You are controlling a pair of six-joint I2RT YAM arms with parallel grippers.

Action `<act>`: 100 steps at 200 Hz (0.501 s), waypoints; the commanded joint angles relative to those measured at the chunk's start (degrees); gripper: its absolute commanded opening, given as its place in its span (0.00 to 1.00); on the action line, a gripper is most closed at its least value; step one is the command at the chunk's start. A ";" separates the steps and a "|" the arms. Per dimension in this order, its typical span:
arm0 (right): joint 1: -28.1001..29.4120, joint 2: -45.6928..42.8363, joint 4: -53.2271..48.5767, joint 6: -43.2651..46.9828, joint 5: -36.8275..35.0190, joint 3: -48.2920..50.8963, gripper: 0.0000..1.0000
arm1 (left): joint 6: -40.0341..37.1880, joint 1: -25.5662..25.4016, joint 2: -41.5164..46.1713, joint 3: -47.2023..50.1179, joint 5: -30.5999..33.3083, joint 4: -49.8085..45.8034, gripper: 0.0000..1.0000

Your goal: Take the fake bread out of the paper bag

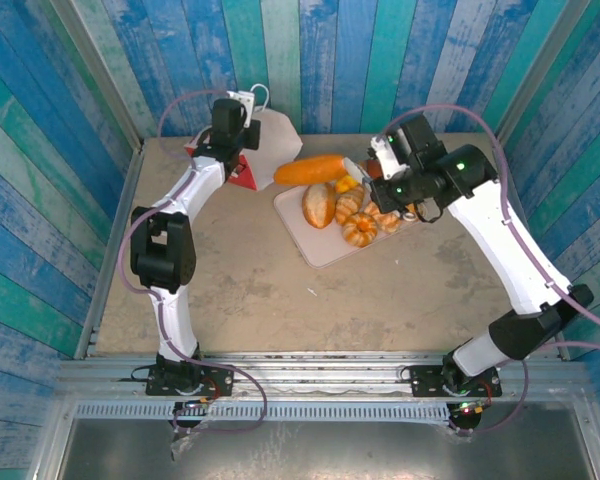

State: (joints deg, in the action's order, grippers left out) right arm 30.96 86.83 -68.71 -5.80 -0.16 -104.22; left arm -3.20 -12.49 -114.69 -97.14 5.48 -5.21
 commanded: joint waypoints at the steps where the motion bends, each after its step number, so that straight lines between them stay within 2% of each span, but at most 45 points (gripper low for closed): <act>1: -0.90 -3.37 -1.65 2.27 3.36 1.57 0.00 | -0.31 0.92 -3.94 -1.73 0.41 -1.12 0.00; 100: -0.92 -5.68 -11.77 0.01 3.90 6.86 0.01 | 0.17 1.08 -3.43 -2.00 -0.12 -0.85 0.00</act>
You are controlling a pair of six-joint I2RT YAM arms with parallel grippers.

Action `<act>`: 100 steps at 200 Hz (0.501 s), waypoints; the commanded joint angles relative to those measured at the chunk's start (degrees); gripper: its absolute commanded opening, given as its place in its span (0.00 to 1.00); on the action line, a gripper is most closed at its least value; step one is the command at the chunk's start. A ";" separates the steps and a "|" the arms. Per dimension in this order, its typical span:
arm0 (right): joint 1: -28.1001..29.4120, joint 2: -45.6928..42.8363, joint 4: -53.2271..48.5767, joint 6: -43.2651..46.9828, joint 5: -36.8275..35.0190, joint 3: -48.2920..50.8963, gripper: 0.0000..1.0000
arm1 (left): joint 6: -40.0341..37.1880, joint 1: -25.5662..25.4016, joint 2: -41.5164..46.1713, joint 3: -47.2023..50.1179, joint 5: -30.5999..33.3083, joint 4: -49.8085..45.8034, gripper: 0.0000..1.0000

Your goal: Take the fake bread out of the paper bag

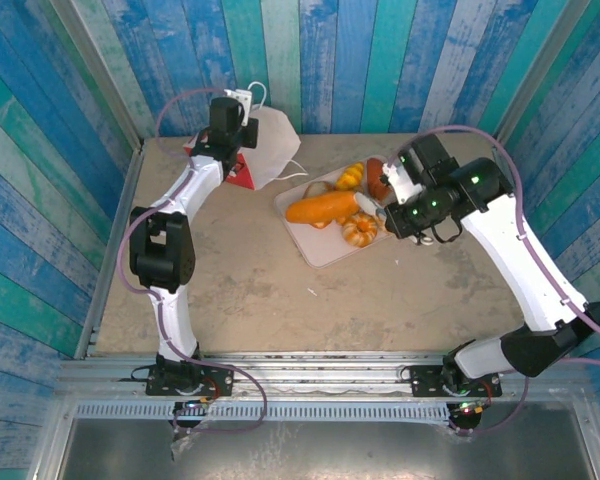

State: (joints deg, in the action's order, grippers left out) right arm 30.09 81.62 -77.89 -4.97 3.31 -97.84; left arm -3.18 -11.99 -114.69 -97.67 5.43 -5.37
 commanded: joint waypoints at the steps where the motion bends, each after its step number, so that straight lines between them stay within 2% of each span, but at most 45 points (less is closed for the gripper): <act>1: -0.08 -0.40 -2.74 -0.78 0.40 0.47 0.01 | 0.21 0.57 -3.47 -1.47 -0.08 -0.70 0.00; 100: -0.03 7.26 -8.23 1.27 -5.81 -2.77 0.01 | 0.63 0.56 -1.58 1.05 -0.25 -0.12 0.00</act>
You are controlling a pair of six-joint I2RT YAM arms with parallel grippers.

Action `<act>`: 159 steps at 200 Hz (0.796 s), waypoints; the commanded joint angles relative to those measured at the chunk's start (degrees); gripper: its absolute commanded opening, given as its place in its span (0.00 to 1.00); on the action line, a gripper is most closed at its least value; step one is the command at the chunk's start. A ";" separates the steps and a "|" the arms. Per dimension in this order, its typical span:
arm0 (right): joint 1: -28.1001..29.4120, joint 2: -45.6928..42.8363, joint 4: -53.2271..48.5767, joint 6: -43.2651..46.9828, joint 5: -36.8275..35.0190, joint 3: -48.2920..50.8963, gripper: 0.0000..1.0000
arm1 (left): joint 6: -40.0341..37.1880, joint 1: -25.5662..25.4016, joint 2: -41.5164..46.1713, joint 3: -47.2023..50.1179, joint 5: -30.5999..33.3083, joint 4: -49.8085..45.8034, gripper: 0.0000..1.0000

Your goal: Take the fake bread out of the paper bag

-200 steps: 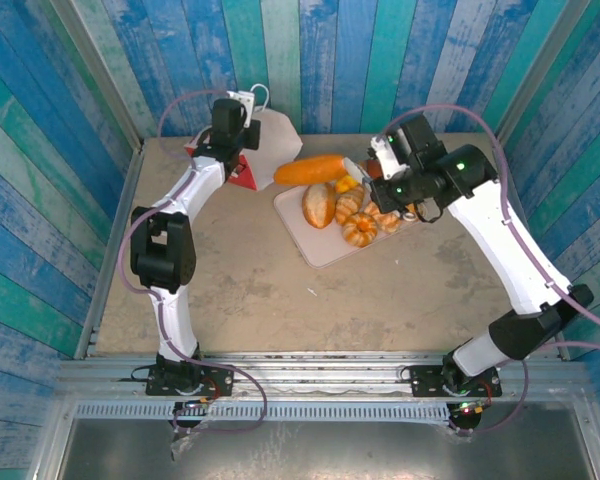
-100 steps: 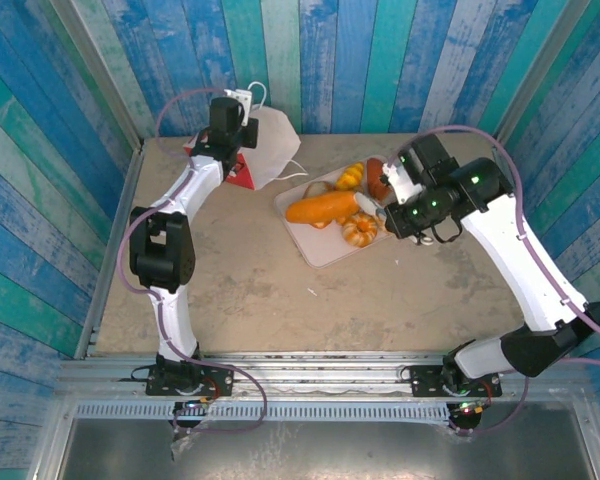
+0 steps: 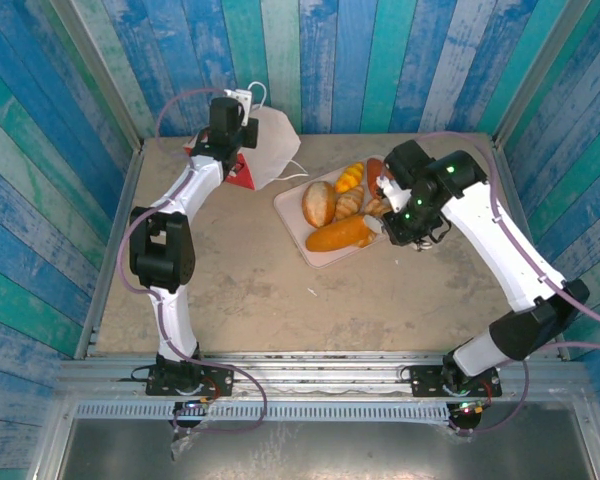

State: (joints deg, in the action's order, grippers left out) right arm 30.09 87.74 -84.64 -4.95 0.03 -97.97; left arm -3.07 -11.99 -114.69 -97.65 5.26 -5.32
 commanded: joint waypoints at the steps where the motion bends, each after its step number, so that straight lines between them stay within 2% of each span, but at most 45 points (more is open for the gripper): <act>1: -0.03 1.26 -1.48 1.30 -2.65 -2.78 0.01 | 0.52 0.56 -1.54 1.04 -0.07 -0.15 0.00; 83: 0.32 11.00 -1.96 2.48 -7.32 -11.55 0.01 | 0.35 0.56 -1.23 1.14 -0.17 -0.27 0.00; 159: 3.55 17.89 -4.49 3.17 -12.30 -21.54 0.01 | 0.26 0.65 -1.18 1.45 -0.51 0.08 0.00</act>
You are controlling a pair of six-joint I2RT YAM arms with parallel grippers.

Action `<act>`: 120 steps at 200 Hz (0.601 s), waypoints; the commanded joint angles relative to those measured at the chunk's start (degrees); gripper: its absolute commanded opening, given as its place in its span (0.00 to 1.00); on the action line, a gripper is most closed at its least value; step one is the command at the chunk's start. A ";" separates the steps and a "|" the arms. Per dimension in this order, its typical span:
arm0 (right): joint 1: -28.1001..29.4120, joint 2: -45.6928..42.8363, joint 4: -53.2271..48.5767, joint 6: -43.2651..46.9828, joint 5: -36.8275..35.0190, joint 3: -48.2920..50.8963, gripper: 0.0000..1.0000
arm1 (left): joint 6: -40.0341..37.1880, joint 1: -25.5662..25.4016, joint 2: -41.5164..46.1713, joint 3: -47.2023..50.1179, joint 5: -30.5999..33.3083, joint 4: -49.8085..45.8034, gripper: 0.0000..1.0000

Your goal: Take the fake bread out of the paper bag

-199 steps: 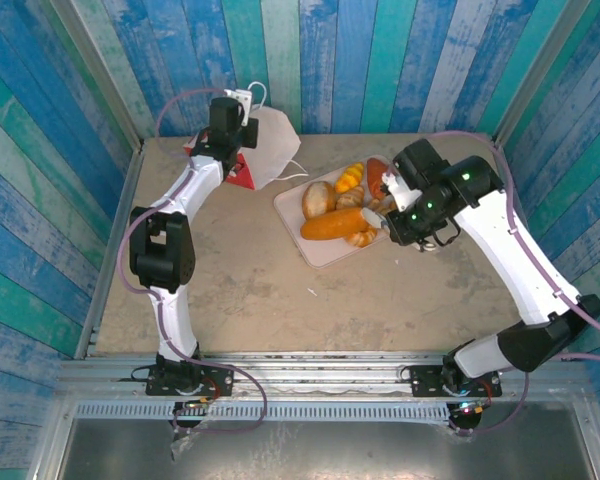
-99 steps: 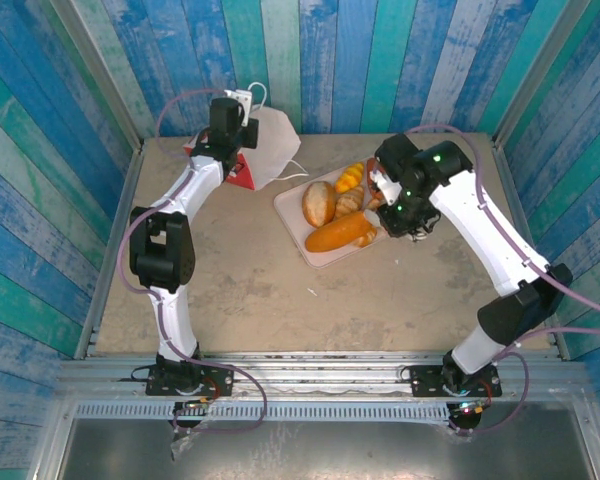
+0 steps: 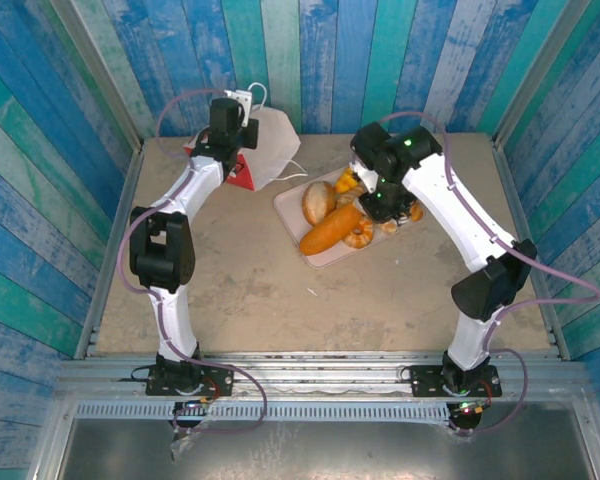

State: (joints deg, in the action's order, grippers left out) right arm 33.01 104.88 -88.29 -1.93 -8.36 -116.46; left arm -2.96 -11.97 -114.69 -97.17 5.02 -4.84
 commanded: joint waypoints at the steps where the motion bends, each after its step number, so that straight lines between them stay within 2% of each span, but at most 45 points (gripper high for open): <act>1: 0.64 0.80 -0.83 0.17 -3.97 -3.10 0.01 | 0.15 0.63 -1.21 0.95 -0.31 -0.37 0.00; 49: 0.91 1.06 -1.24 0.00 -6.23 -4.68 0.01 | 0.37 0.63 -1.17 1.01 -0.55 -0.34 0.00; 57: 2.79 1.10 -1.23 0.25 -6.47 -4.62 0.01 | 0.35 0.57 -1.19 0.89 -0.54 -0.34 0.00; 120: 4.56 0.89 0.44 2.77 -6.16 -3.54 0.02 | 0.50 0.63 -0.82 1.36 -0.53 -0.44 0.00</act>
State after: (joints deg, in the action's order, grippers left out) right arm 37.06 105.38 -88.66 -0.58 -13.91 -119.55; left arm -2.94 -11.97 -114.69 -97.01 4.80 -4.71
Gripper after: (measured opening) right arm 0.256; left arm 0.045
